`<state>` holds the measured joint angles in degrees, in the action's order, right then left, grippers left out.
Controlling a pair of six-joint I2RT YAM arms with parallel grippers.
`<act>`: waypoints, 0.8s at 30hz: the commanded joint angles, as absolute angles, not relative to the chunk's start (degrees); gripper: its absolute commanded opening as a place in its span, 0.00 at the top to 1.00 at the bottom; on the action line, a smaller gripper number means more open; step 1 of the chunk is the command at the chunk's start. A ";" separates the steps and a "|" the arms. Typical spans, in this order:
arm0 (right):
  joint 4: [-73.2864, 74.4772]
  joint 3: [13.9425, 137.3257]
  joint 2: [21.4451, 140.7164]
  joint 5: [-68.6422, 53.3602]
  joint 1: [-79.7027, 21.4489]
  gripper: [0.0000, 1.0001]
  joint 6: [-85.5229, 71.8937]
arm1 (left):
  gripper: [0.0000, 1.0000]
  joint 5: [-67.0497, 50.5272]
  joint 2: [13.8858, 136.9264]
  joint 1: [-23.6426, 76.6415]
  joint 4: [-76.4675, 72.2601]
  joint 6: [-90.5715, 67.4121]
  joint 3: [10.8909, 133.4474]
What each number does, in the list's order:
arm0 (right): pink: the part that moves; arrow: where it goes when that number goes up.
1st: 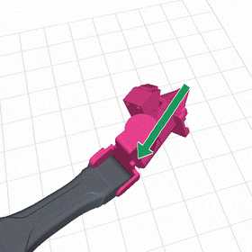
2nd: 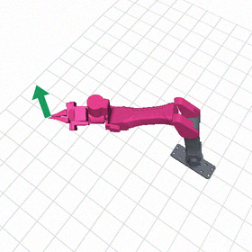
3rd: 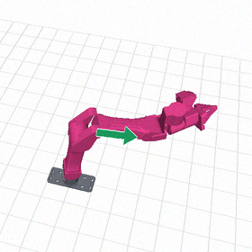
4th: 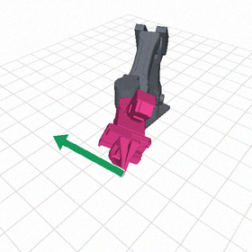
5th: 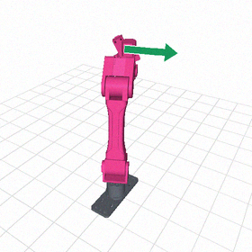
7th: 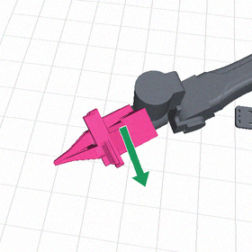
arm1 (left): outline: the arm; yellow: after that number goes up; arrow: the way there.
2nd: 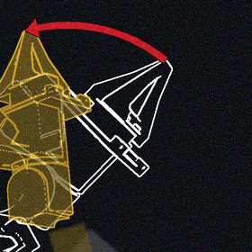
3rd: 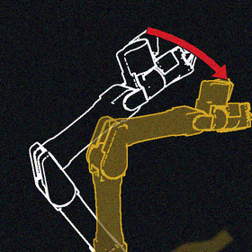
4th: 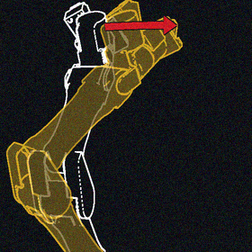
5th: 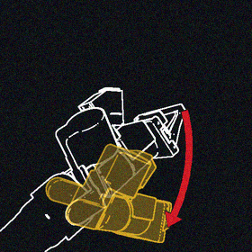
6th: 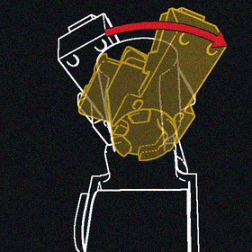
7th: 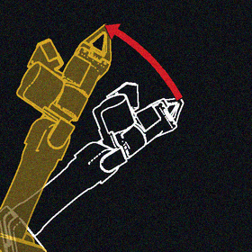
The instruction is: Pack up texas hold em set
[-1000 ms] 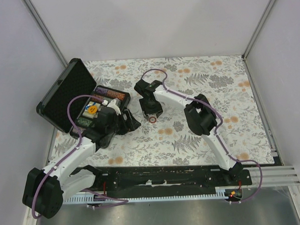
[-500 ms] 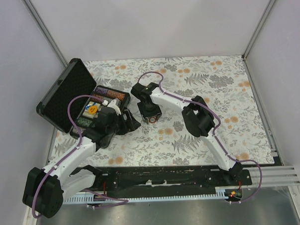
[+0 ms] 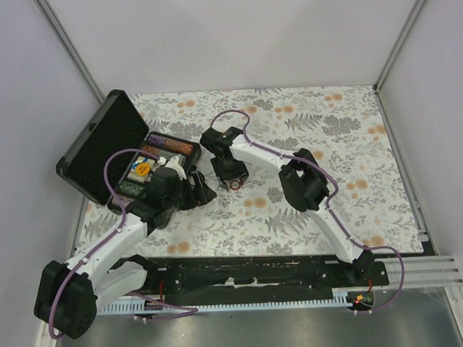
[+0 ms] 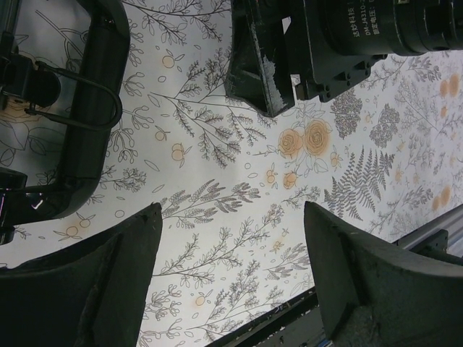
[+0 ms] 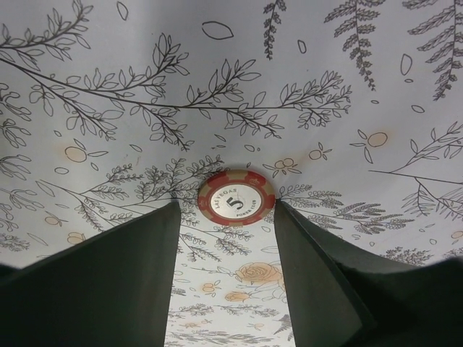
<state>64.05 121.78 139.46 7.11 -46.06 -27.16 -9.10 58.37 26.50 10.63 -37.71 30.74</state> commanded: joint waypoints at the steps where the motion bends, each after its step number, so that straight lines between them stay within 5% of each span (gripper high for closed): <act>1: 59.33 118.74 144.32 10.73 -45.88 0.39 -26.28 | 0.16 -8.17 56.43 26.81 10.28 -37.27 30.15; 7: 58.89 118.30 144.76 7.73 -45.70 0.46 -23.47 | 0.16 -8.88 56.16 26.81 10.46 -37.09 30.06; 13: 59.59 118.30 145.28 9.23 -45.62 0.37 -22.33 | 0.16 -10.46 56.34 26.81 10.02 -36.91 29.62; 19: 59.33 119.62 146.86 7.30 -45.62 0.49 -20.31 | 0.16 -11.25 56.25 26.89 9.84 -36.91 29.27; 24: 58.80 120.06 147.57 7.29 -45.62 0.46 -18.46 | 0.17 -11.60 55.64 26.81 10.02 -36.91 28.92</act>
<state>62.59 122.10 139.98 4.60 -45.89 -21.39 -10.59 56.95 26.50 10.92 -37.69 29.58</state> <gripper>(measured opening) 0.527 0.837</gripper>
